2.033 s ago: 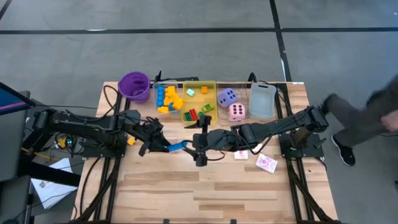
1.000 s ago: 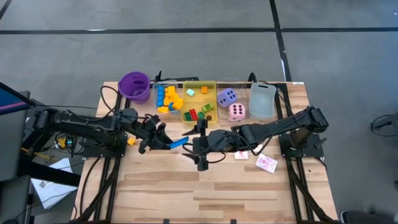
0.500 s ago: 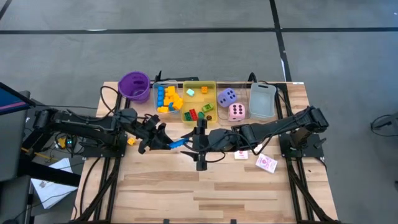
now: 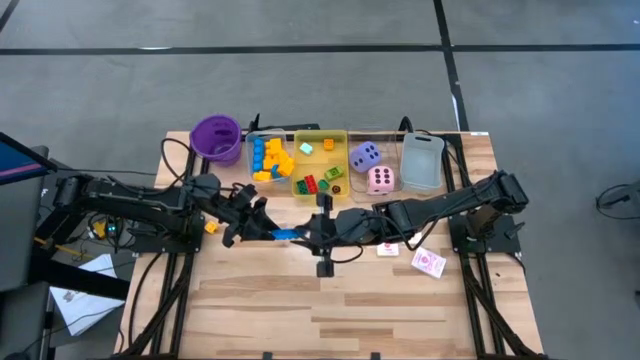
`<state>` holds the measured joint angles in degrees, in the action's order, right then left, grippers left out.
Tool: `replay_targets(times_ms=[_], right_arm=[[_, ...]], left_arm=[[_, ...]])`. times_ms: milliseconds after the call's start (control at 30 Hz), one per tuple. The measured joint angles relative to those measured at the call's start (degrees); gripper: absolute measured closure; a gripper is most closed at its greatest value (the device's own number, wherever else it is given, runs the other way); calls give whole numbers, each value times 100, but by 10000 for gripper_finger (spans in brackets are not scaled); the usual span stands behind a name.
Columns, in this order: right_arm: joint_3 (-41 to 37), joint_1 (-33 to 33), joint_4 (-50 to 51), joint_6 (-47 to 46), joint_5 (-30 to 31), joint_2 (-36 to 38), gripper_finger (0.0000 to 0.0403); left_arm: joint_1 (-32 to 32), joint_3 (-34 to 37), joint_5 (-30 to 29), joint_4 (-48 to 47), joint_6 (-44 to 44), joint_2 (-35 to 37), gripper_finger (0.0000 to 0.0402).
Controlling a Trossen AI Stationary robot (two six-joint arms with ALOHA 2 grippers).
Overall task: Pick & Place Toys
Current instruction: Put the blue twelve stud game piece into the yellow bin
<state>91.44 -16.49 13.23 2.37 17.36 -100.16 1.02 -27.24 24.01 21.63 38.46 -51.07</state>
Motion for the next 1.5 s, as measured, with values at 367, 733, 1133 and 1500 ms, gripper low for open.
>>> replay_targets(times_ms=[367, 733, 1133, 1500], right_arm=[[0, 2, 4, 15, -102, 0, 357], [0, 0, 30, 15, -104, -2, 252], [-4, 2, 825, 63, -81, -9, 159], [-4, 12, 715, 63, -6, -7, 159]], left_arm=[[2, 2, -9, 288, 127, 0, 257], [2, 2, -7, 299, 144, 0, 257], [0, 1, 27, 451, 157, 3, 257], [0, 2, 4, 419, 146, 2, 257]])
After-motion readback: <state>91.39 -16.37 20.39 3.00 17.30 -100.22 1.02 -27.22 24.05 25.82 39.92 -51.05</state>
